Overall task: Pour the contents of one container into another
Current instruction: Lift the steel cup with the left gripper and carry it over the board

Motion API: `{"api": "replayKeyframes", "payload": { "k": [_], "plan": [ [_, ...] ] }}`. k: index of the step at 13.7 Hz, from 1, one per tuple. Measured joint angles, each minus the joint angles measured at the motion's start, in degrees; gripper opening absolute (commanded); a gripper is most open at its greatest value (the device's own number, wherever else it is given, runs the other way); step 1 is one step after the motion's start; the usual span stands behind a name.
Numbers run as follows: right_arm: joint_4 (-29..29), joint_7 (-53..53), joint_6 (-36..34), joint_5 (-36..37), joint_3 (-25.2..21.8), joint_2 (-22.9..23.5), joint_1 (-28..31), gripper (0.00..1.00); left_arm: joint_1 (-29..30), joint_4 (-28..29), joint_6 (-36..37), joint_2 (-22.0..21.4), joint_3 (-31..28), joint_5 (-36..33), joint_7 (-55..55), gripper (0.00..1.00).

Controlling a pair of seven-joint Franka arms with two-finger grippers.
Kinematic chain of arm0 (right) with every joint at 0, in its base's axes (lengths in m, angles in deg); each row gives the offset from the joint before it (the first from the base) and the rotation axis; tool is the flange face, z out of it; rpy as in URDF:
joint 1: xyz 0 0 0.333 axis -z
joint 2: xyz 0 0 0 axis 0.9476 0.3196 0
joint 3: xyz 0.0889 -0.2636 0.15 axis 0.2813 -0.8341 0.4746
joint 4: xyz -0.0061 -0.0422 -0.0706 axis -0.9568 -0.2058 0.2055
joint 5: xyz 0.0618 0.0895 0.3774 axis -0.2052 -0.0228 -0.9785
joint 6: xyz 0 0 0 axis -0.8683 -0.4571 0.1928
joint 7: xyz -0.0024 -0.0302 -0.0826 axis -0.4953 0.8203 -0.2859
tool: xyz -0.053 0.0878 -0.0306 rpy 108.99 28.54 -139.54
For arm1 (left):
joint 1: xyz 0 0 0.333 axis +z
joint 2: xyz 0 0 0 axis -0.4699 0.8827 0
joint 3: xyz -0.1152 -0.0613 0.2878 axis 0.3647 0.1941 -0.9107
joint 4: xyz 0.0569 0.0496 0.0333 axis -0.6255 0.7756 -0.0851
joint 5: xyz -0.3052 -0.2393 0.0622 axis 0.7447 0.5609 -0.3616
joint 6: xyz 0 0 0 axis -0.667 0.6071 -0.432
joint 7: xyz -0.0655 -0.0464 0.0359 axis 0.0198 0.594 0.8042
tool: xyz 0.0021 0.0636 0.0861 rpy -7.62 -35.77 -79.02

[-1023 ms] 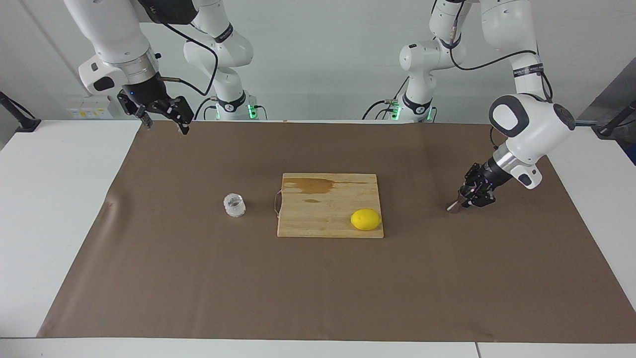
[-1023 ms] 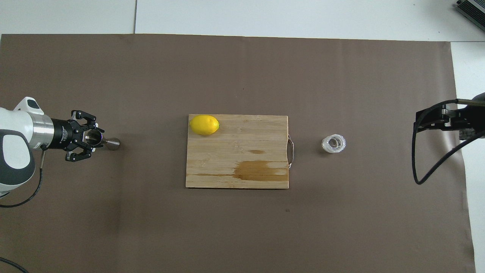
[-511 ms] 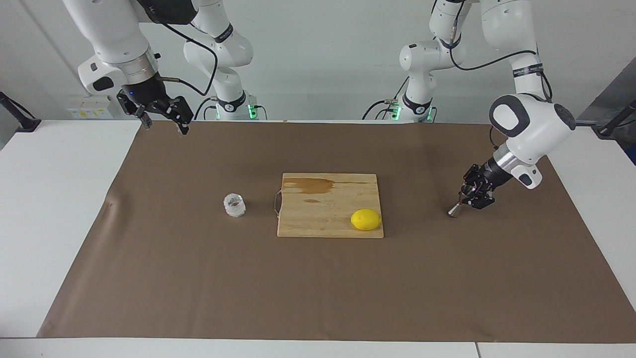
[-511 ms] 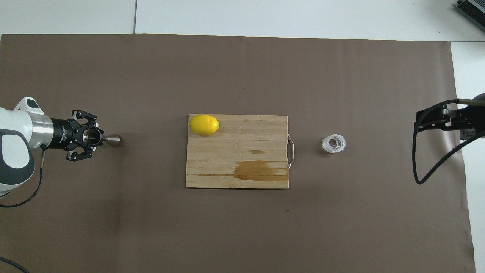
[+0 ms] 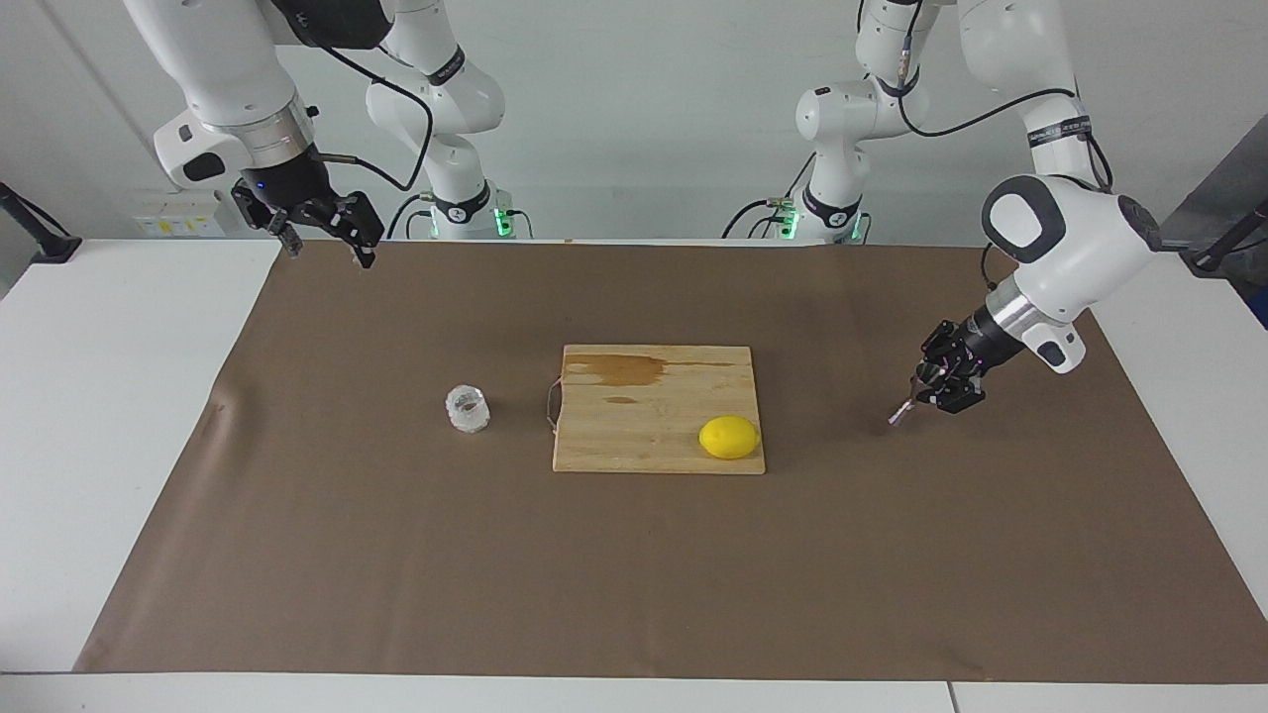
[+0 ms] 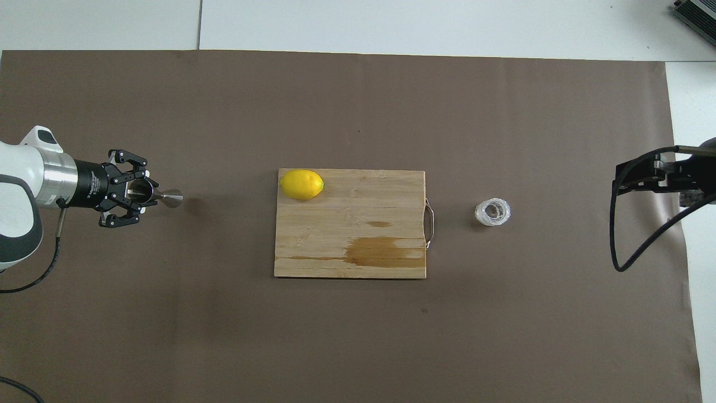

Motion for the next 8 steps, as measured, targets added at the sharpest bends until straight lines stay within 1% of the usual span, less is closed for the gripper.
{"api": "replayKeyframes", "payload": {
  "k": [1, 2, 4, 8],
  "plan": [
    [0.0, 0.0, 0.0, 0.0, 0.0, 0.0, 0.0, 1.0, -0.7, -1.6, 1.8, -0.1, 0.1, -0.4, -2.0, 0.14],
    [0.0, 0.0, 0.0, 0.0, 0.0, 0.0, 0.0, 1.0, -1.5, -3.2, 3.7, -0.1, 0.1, -1.2, -4.4, 0.01],
    [0.0, 0.0, 0.0, 0.0, 0.0, 0.0, 0.0, 1.0, -3.9, -6.0, 6.3, -0.2, 0.4, -2.7, -9.7, 0.0],
    [0.0, 0.0, 0.0, 0.0, 0.0, 0.0, 0.0, 1.0, -10.2, -10.1, 8.4, -0.3, 0.9, -3.2, -21.1, 0.0]
  ]
}}
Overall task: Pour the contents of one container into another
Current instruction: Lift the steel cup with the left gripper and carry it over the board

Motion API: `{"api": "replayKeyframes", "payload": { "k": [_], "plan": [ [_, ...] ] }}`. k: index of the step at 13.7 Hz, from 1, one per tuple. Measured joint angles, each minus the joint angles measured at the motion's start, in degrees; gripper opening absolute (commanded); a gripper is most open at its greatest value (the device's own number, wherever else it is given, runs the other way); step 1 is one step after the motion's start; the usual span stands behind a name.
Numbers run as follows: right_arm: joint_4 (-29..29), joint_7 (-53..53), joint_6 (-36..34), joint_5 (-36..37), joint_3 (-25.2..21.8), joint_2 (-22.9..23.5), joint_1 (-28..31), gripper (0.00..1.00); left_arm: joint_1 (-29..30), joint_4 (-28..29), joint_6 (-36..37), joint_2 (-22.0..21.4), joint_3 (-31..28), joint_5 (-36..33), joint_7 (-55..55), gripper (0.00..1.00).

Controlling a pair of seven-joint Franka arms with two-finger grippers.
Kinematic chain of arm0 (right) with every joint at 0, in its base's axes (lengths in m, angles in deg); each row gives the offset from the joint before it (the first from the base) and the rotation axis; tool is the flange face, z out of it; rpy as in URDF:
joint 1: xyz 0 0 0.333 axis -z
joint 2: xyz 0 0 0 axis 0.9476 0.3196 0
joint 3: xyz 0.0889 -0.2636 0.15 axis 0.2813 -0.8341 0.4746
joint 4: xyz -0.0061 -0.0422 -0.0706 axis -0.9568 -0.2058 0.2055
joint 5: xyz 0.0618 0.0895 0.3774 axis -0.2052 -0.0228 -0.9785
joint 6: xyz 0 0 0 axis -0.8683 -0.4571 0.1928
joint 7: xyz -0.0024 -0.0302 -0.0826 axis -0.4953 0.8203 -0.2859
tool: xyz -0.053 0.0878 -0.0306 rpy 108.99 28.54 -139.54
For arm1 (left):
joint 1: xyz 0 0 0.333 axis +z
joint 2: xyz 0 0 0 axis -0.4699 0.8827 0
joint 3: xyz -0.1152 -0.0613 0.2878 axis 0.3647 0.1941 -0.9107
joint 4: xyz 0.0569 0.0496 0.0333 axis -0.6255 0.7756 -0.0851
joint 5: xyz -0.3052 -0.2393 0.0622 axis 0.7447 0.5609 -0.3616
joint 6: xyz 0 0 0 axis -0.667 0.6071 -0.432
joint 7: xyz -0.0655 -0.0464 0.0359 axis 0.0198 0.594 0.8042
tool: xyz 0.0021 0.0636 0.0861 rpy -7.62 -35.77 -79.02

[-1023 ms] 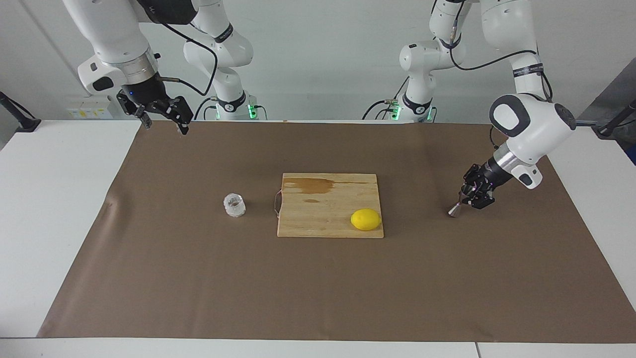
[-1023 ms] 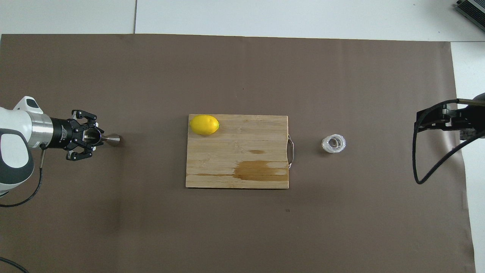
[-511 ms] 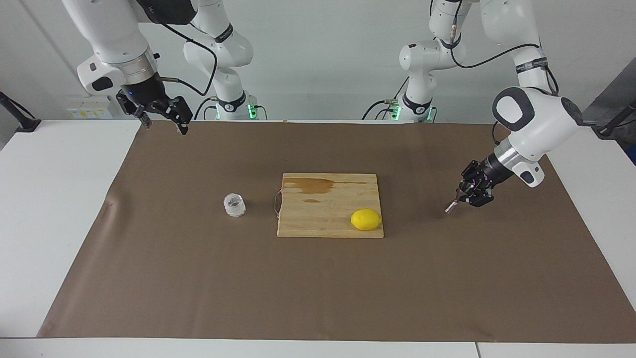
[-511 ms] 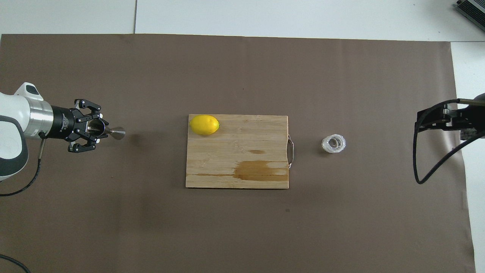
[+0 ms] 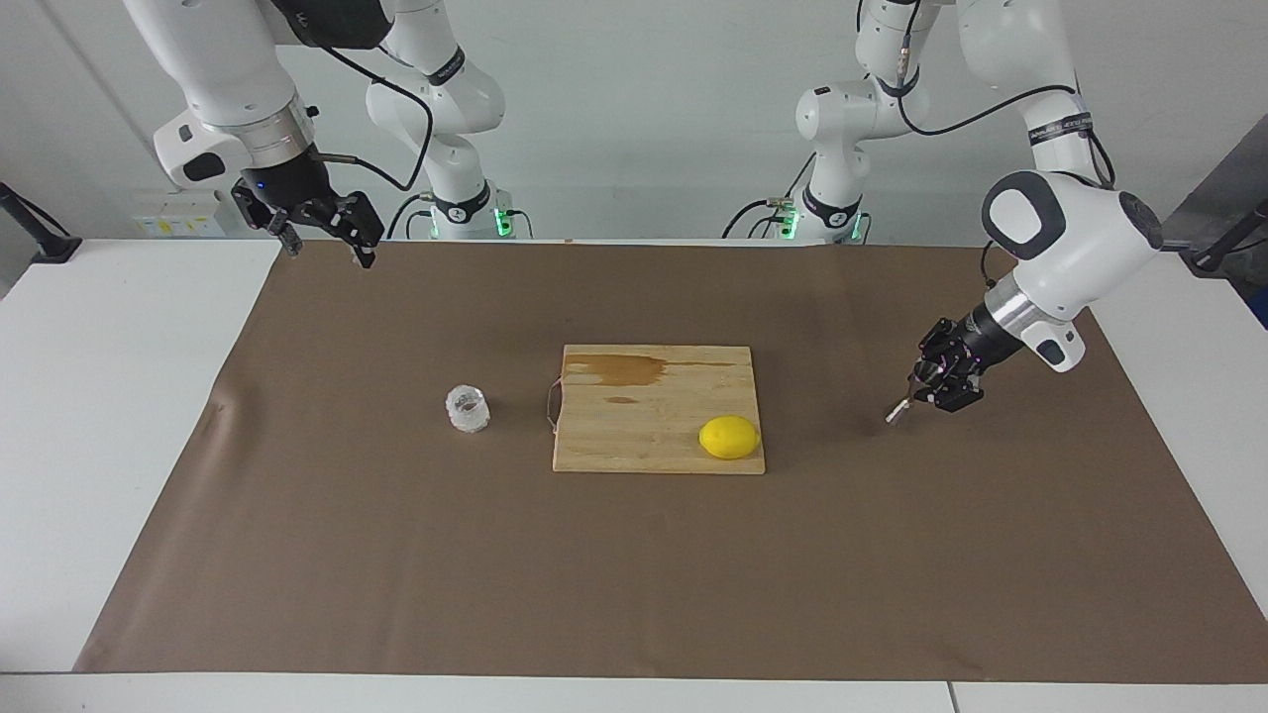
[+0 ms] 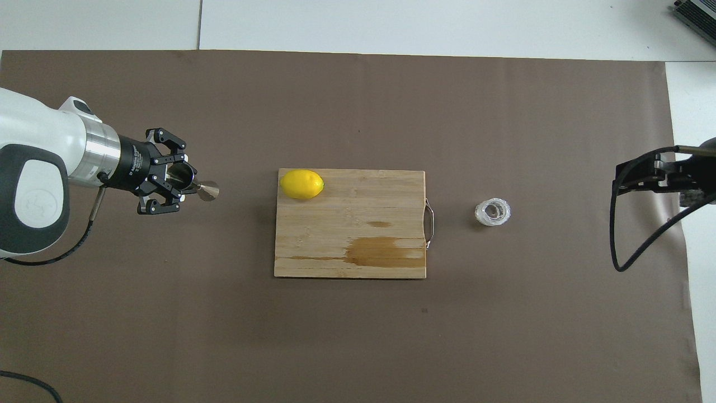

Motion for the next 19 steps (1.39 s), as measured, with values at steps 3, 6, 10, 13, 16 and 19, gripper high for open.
{"api": "replayKeyframes", "payload": {
  "k": [3, 6, 10, 13, 16, 19],
  "plan": [
    [0.0, 0.0, 0.0, 0.0, 0.0, 0.0, 0.0, 1.0, -5.7, -1.9, -0.1, 0.0, 0.7, -0.1, -8.8, 0.0],
    [0.0, 0.0, 0.0, 0.0, 0.0, 0.0, 0.0, 1.0, -11.8, -2.0, -4.2, 0.1, 1.0, -0.1, -15.4, 0.0],
    [0.0, 0.0, 0.0, 0.0, 0.0, 0.0, 0.0, 1.0, -19.3, -1.7, -12.4, 2.0, 1.0, -0.4, -23.2, 0.0],
    [0.0, 0.0, 0.0, 0.0, 0.0, 0.0, 0.0, 1.0, -22.1, -1.7, -15.0, 3.2, 1.0, -2.7, -27.4, 0.0],
    [0.0, 0.0, 0.0, 0.0, 0.0, 0.0, 0.0, 1.0, -24.9, -1.6, -16.1, 5.4, 1.0, -5.7, -31.1, 0.0],
    [0.0, 0.0, 0.0, 0.0, 0.0, 0.0, 0.0, 1.0, -27.3, -1.5, -18.6, 8.5, 1.0, -7.7, -34.1, 0.0]
  ]
}}
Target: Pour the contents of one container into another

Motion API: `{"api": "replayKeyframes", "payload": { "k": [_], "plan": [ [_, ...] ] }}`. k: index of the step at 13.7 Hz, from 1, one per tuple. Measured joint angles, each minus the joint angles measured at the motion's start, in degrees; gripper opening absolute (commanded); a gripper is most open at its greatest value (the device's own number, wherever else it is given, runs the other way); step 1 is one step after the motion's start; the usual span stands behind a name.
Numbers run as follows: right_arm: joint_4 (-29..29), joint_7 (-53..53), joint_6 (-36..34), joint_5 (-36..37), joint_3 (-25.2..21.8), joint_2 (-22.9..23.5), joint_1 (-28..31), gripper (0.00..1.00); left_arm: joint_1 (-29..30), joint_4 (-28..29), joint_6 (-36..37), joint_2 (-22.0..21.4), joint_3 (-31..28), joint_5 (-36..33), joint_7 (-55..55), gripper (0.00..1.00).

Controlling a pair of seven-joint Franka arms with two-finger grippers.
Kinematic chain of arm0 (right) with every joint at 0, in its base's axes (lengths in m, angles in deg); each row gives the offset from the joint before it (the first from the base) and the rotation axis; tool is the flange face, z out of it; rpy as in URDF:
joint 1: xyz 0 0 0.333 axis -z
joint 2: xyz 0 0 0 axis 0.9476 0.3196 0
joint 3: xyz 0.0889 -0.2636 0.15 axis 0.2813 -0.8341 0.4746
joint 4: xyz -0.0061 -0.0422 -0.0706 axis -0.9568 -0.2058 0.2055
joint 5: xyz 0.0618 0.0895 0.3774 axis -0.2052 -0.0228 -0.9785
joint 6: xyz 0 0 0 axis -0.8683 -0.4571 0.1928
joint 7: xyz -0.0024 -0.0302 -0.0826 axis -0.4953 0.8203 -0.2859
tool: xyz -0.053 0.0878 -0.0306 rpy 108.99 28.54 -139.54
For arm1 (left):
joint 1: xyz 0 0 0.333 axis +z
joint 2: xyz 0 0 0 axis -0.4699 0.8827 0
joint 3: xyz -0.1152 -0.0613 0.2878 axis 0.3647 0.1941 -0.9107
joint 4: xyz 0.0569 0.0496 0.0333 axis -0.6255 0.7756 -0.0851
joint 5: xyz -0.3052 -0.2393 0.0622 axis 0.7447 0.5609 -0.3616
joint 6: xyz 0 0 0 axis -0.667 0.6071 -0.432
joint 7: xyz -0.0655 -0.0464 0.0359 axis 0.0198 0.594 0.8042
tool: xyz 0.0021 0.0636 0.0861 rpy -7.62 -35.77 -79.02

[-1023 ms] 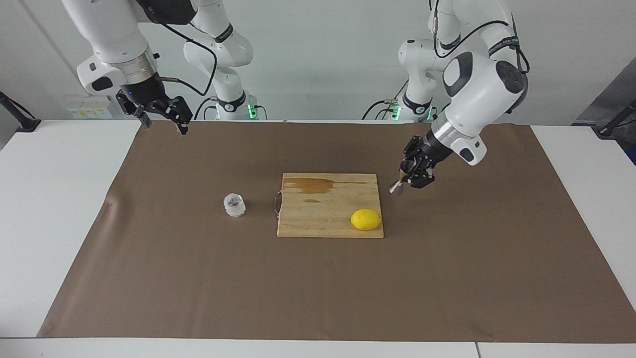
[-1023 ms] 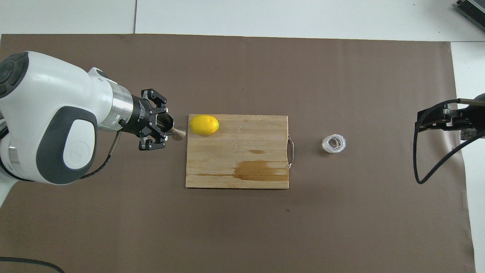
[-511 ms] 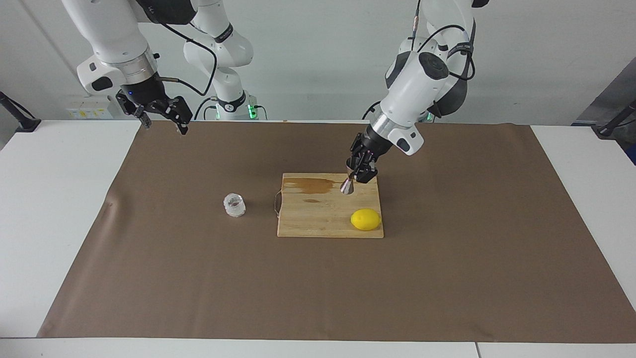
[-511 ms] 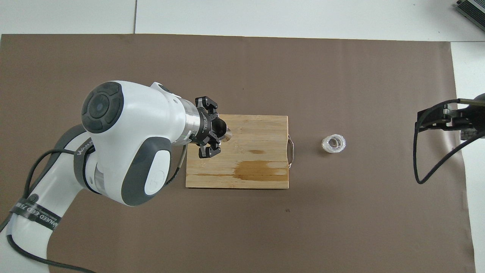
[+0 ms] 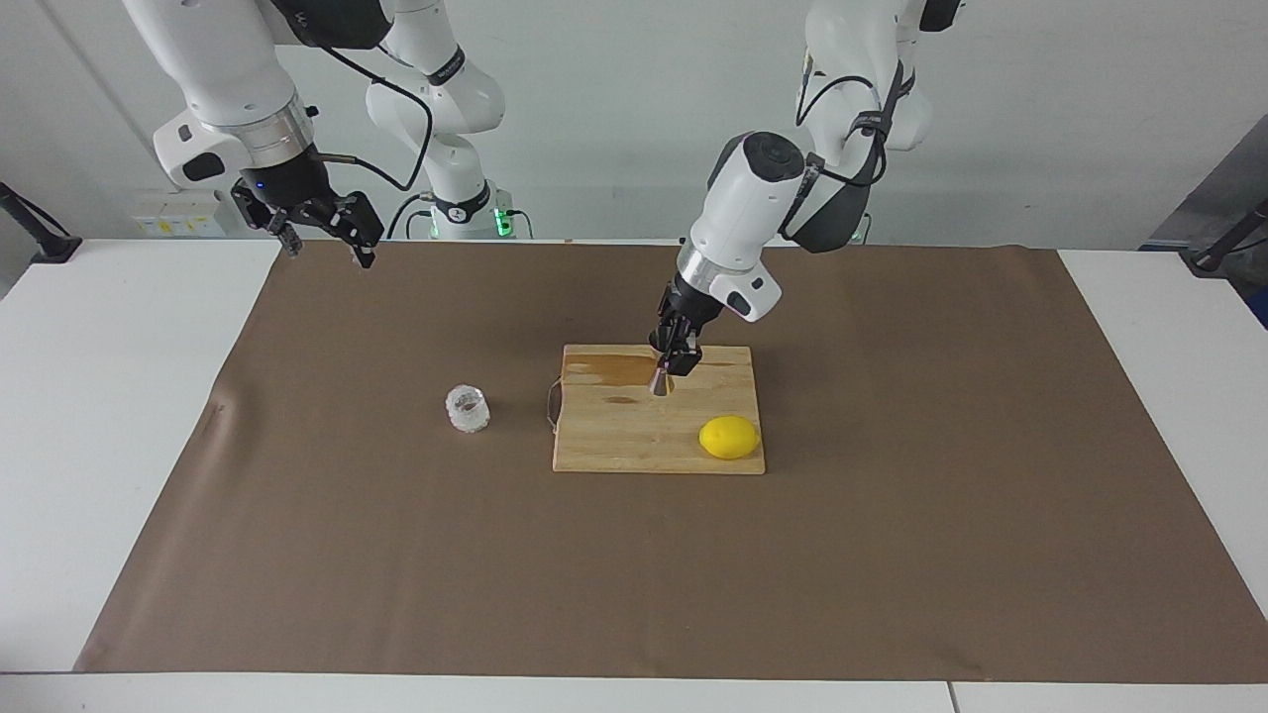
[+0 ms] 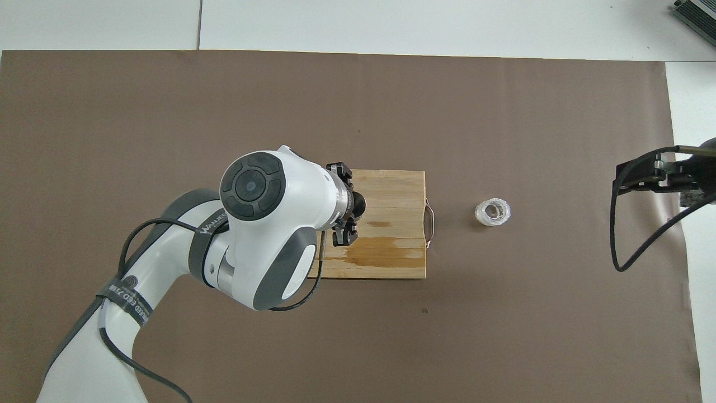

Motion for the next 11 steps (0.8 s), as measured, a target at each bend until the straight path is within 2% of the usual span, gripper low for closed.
{"api": "replayKeyframes", "payload": {
  "k": [11],
  "plan": [
    [0.0, 0.0, 0.0, 0.0, 0.0, 0.0, 0.0, 1.0, -3.0, 5.0, -7.6, 1.6, 0.0, -3.5, -3.5, 0.0]
  ]
}}
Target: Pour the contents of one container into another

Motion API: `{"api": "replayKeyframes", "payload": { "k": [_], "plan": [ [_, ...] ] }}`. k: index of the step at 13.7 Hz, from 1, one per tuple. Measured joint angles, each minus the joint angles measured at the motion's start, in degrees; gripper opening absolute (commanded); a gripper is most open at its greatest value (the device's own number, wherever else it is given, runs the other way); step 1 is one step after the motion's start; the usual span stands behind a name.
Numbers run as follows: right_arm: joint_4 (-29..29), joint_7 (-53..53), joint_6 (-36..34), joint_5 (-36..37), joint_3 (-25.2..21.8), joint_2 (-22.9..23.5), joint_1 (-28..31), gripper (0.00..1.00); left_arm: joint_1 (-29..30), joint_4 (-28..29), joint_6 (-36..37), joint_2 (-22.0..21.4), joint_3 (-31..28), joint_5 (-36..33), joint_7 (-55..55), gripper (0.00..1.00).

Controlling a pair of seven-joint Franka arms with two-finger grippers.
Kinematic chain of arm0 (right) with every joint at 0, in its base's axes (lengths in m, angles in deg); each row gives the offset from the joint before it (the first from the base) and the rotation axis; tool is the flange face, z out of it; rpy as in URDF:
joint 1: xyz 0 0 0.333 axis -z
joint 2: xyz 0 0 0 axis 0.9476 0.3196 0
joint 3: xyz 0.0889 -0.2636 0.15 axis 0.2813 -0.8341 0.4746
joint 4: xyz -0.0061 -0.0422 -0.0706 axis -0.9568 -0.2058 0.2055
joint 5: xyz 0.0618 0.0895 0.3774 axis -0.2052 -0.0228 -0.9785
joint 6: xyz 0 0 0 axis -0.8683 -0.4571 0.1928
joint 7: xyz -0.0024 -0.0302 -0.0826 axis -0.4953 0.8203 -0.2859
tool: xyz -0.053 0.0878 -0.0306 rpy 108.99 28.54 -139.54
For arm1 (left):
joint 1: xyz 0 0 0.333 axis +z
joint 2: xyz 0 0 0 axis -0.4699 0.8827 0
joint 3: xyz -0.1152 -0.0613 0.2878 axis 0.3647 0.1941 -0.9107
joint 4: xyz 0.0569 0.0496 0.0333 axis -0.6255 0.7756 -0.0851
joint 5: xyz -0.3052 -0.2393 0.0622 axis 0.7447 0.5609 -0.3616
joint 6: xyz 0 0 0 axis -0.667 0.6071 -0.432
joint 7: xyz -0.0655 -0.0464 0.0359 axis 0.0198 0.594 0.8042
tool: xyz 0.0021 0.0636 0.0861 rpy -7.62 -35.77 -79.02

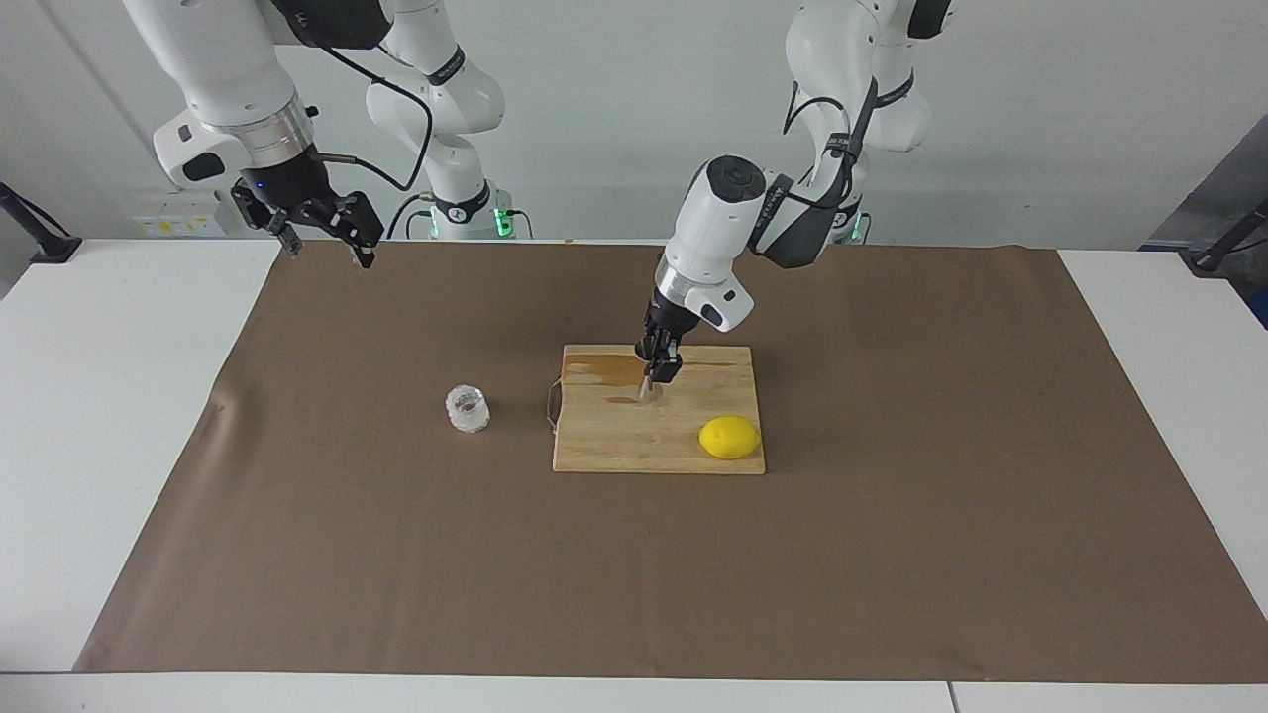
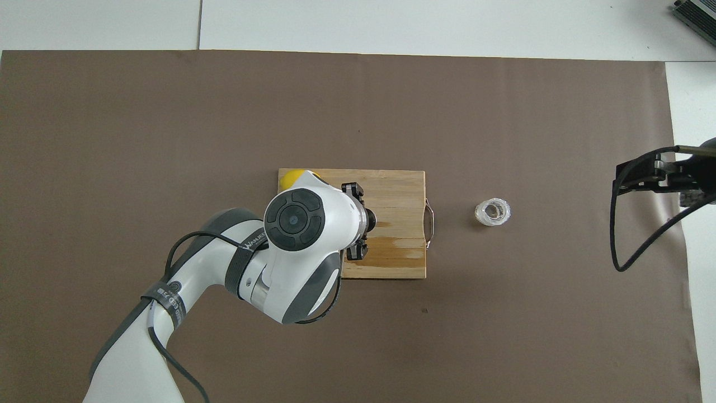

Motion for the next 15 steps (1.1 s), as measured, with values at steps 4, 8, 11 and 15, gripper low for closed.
{"api": "replayKeyframes", "payload": {
  "k": [4, 8, 11, 15],
  "plan": [
    [0.0, 0.0, 0.0, 0.0, 0.0, 0.0, 0.0, 1.0, 0.0, 0.6, -1.4, 0.2, -0.2, 0.0, 0.0, 0.02],
    [0.0, 0.0, 0.0, 0.0, 0.0, 0.0, 0.0, 1.0, 0.0, 1.0, -2.6, 0.2, -0.3, 0.0, 0.0, 0.12],
    [0.0, 0.0, 0.0, 0.0, 0.0, 0.0, 0.0, 1.0, 0.0, 1.7, -3.9, 0.3, -0.3, -0.1, 0.0, 0.22],
    [0.0, 0.0, 0.0, 0.0, 0.0, 0.0, 0.0, 1.0, 0.0, 2.0, -4.3, 0.3, -0.3, -0.1, 0.0, 0.41]
  ]
}}
